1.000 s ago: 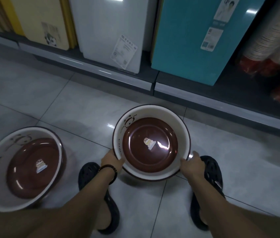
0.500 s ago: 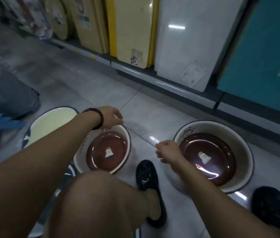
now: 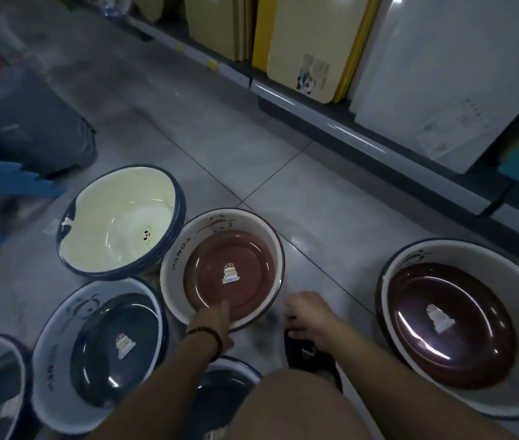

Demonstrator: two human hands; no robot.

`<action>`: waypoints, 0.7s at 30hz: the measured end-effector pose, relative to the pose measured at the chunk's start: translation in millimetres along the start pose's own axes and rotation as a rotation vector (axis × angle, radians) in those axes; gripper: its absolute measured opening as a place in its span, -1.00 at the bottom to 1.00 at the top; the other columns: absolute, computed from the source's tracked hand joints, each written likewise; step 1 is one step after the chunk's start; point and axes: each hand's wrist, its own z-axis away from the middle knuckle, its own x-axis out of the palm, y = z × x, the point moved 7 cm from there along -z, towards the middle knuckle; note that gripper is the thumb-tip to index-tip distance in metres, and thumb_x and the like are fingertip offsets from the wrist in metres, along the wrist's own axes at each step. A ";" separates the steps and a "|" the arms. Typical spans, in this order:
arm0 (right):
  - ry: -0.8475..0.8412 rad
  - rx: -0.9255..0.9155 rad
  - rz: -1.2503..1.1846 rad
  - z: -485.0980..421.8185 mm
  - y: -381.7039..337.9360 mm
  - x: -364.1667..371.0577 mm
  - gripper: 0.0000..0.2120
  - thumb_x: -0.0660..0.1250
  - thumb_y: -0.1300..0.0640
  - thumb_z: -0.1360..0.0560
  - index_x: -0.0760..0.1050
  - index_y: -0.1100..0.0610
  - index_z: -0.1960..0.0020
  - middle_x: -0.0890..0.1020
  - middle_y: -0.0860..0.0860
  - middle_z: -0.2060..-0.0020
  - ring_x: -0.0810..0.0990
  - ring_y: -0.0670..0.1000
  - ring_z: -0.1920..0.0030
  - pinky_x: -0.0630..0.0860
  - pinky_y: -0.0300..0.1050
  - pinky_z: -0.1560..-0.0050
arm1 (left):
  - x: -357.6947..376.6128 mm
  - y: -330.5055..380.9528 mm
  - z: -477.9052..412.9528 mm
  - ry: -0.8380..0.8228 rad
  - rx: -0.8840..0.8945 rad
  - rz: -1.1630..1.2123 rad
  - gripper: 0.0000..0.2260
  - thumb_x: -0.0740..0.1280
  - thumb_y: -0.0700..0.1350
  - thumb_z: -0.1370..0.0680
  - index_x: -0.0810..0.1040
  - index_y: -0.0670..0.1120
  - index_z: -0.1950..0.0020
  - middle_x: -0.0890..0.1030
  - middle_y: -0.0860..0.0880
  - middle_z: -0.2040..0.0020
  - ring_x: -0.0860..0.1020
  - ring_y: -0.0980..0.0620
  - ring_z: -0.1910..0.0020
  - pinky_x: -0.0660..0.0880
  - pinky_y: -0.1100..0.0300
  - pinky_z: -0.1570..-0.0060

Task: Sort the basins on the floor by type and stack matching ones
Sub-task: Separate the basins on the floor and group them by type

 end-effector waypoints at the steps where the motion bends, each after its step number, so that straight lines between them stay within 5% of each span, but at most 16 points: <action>1: 0.004 0.007 0.001 -2.8 0.6 -1.6 -0.85 0.34 0.08 -0.54 0.62 0.13 -0.02 0.68 0.15 0.10 0.66 0.17 0.10 0.60 -0.03 0.17 | 6.2 4.4 -3.8 0.008 0.003 0.011 -0.41 0.51 -0.02 -0.40 0.37 -0.01 -0.38 0.58 -0.06 -0.30 0.57 -0.16 -0.26 0.52 0.05 -0.24; 6: 0.075 0.050 -0.077 -8.7 17.4 -6.7 -0.83 0.31 0.16 -0.58 0.65 0.20 0.00 0.73 0.19 0.10 0.72 0.19 0.04 0.64 0.04 0.06 | 30.1 6.6 -22.3 0.060 -0.051 -0.091 -0.54 0.29 -0.15 -0.48 0.52 0.12 -0.37 0.65 0.01 -0.26 0.57 -0.11 -0.28 0.43 0.05 -0.35; 12: 0.042 0.048 -0.108 9.8 22.0 -14.6 -0.78 0.33 0.21 -0.56 0.65 0.30 -0.11 0.69 0.17 0.13 0.65 0.12 0.17 0.59 -0.06 0.17 | -6.2 42.9 1.6 0.203 0.042 -0.145 -0.54 0.27 -0.22 -0.52 0.42 0.19 -0.34 0.69 -0.06 -0.06 0.69 -0.16 -0.04 0.58 0.02 -0.02; 15: 0.105 -0.034 -0.138 24.7 7.1 -25.4 -0.75 0.34 0.13 -0.60 0.57 0.34 -0.05 0.60 0.17 0.15 0.58 0.16 0.18 0.50 -0.01 0.18 | -42.4 81.7 26.1 0.237 0.103 -0.060 -0.59 0.29 -0.17 -0.49 0.37 0.17 -0.28 0.67 -0.09 -0.06 0.67 -0.22 -0.05 0.58 -0.02 -0.01; 16: 0.112 -0.080 -0.139 29.2 1.8 -30.1 -0.63 0.37 0.06 -0.60 0.54 0.39 -0.17 0.61 0.16 0.09 0.58 0.16 0.11 0.52 0.02 0.12 | -53.1 96.4 35.8 0.251 0.133 -0.039 -0.61 0.29 -0.15 -0.49 0.37 0.16 -0.27 0.66 -0.09 -0.07 0.66 -0.23 -0.05 0.58 -0.02 -0.02; 18: 0.114 -0.141 -0.139 48.3 -12.2 -40.3 -0.49 0.43 -0.09 -0.58 0.53 0.22 -0.38 0.65 0.11 -0.15 0.63 0.11 -0.10 0.59 0.02 -0.09 | -72.7 126.0 57.2 0.272 0.212 -0.047 -0.60 0.30 -0.13 -0.49 0.38 0.17 -0.28 0.65 -0.09 -0.08 0.66 -0.23 -0.05 0.59 -0.02 -0.03; 21: 0.128 -0.238 -0.274 87.6 -34.8 -67.6 -0.71 0.45 -0.09 -0.59 0.59 0.07 -0.21 0.67 0.03 -0.06 0.67 0.10 -0.04 0.67 0.04 0.01 | -101.8 171.0 88.5 0.338 0.361 -0.174 -0.49 0.32 -0.13 -0.50 0.33 0.16 -0.42 0.65 -0.10 -0.11 0.65 -0.22 -0.06 0.56 0.01 0.00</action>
